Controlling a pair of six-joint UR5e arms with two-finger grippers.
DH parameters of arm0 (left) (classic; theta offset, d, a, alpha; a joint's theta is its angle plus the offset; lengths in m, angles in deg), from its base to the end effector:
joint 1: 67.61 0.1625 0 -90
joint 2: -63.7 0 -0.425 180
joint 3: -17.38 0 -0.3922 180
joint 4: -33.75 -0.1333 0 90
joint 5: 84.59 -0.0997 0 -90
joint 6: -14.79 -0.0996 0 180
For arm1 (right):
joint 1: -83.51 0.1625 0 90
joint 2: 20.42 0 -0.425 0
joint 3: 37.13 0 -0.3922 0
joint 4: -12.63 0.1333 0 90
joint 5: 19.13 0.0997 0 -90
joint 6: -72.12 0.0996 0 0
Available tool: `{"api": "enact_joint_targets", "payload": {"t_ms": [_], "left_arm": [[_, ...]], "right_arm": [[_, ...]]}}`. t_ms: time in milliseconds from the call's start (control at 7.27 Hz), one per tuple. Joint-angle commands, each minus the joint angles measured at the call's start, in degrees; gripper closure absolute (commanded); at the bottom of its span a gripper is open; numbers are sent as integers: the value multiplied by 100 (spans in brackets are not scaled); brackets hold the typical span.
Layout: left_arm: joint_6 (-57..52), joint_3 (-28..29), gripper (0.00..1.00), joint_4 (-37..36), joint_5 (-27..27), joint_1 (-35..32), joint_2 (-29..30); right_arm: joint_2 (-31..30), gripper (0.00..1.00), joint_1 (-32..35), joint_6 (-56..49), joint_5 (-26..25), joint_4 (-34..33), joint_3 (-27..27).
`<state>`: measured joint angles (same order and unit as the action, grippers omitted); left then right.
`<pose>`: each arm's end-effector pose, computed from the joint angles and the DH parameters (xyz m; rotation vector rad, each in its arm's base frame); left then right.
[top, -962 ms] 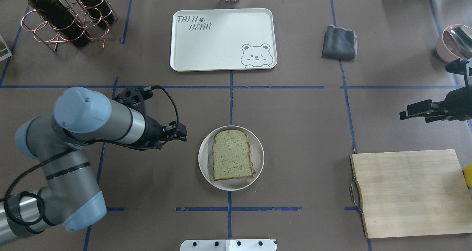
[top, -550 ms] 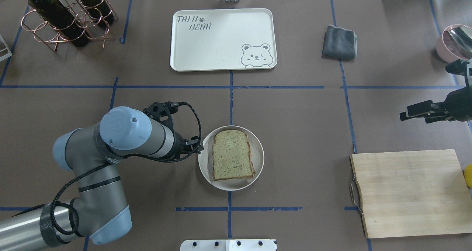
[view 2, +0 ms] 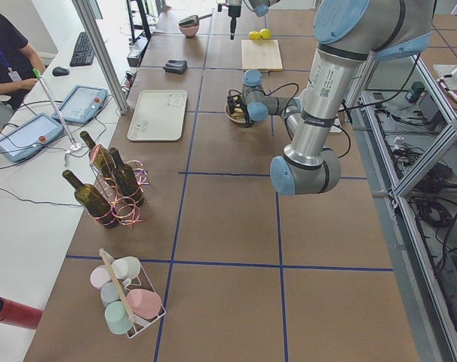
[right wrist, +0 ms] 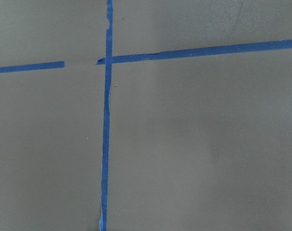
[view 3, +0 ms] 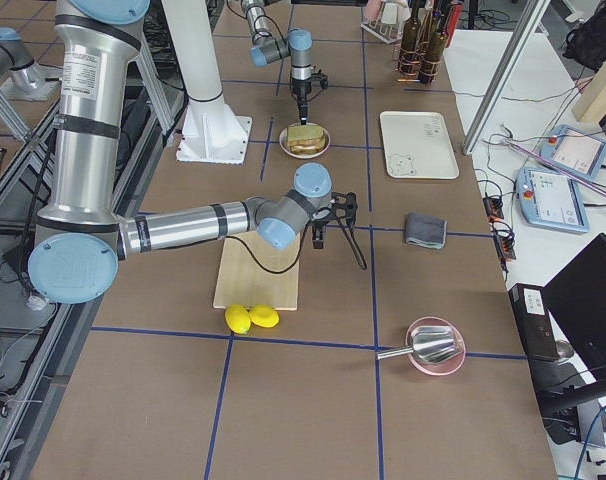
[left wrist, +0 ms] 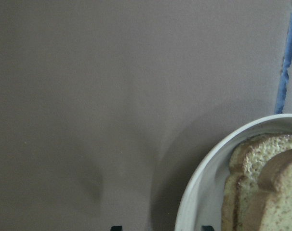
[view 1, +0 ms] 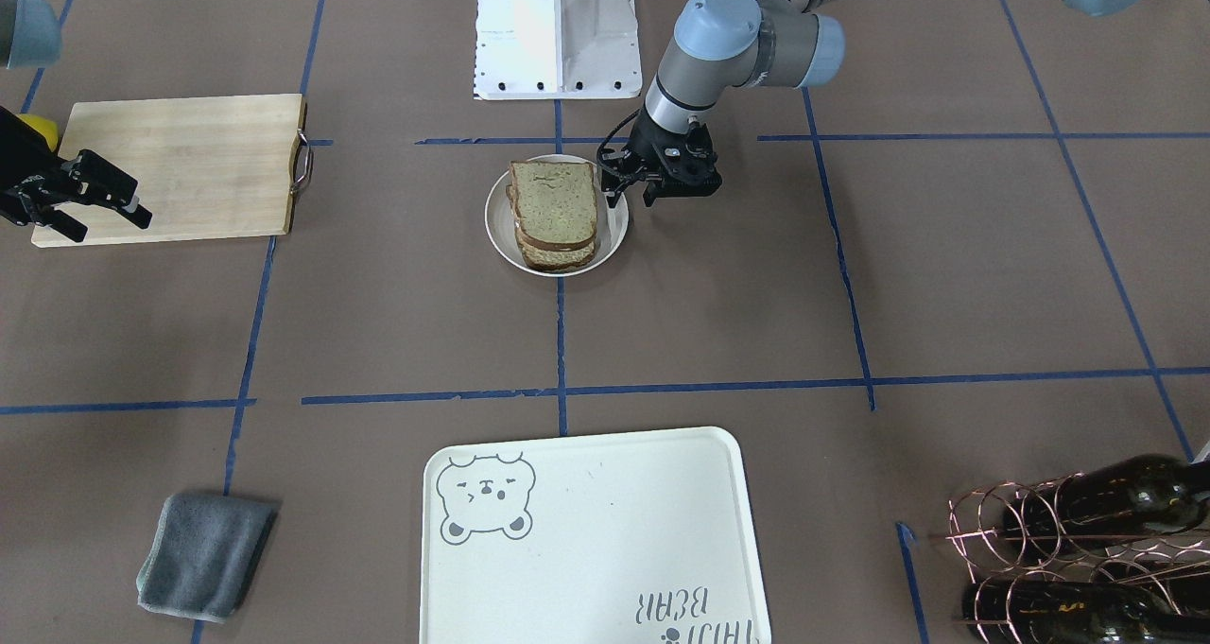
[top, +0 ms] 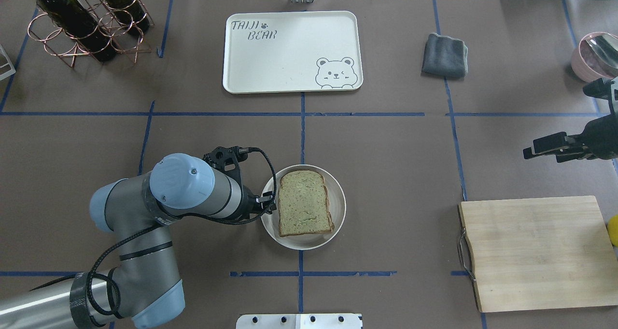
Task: Make sandwich and place on tray
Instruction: 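Lower the left gripper to the plate rim nearest it and grasp it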
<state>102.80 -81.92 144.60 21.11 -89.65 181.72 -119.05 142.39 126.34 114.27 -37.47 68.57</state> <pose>0.5585 -0.3408 0.2658 -0.0346 1.0392 -0.1788 -0.1752 -0.4157 0.5109 0.0889 -1.0484 0.0550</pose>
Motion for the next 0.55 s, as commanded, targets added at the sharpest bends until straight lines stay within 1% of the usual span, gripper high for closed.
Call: {"api": "enact_joint_targets", "payload": {"t_ms": [0, 138, 275, 412], "left_arm": [[-11, 113, 45, 16, -5, 51, 107], [-20, 148, 47, 16, -5, 59, 107], [-20, 165, 56, 16, -5, 59, 107], [-20, 166, 61, 25, -5, 59, 107]], "right_arm": [[2, 0, 0, 0, 2, 0, -6], [2, 0, 0, 0, 2, 0, -6], [2, 0, 0, 0, 2, 0, -6], [11, 0, 0, 0, 2, 0, -6]]}}
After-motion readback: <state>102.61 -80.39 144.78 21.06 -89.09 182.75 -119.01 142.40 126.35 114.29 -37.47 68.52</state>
